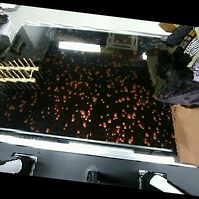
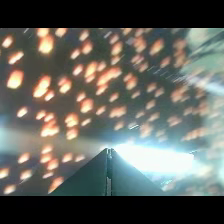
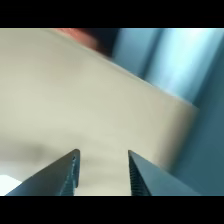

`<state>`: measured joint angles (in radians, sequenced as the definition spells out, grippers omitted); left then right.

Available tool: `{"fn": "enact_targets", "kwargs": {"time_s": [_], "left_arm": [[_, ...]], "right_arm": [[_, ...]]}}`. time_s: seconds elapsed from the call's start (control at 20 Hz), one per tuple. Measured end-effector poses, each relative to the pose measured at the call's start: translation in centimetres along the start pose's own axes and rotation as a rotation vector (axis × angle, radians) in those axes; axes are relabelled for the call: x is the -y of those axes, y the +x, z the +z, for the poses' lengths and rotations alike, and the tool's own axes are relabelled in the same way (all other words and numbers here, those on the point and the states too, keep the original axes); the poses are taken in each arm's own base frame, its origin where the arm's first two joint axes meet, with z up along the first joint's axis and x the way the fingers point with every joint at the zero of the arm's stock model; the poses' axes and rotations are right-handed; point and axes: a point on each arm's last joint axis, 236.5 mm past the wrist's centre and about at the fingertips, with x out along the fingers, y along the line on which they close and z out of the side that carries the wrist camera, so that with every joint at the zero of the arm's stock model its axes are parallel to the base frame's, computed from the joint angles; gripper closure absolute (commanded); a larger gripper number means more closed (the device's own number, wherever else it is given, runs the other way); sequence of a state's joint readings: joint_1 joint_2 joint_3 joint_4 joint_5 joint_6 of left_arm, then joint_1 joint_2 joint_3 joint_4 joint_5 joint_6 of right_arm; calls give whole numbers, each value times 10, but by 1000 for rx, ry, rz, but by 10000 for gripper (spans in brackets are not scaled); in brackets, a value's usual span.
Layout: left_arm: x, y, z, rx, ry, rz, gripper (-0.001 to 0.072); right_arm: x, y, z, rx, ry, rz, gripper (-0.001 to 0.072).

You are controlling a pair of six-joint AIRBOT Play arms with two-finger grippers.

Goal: Fold the clothes and pants, and hang the long-sleeved shirts on hangers.

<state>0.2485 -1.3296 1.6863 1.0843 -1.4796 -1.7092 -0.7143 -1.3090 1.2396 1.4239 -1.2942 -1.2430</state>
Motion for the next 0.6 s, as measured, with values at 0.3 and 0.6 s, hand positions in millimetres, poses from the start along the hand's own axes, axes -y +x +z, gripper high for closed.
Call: {"fn": "enact_targets", "kwargs": {"time_s": [0.3, 0.6], "left_arm": [[-65, 80, -76, -244, 128, 198, 686], [-102, 124, -155, -447, 201, 250, 686]], "right_arm": [[-190, -84, -54, 124, -471, 467, 681], [-247, -92, -160, 16, -891, 456, 680]]}}
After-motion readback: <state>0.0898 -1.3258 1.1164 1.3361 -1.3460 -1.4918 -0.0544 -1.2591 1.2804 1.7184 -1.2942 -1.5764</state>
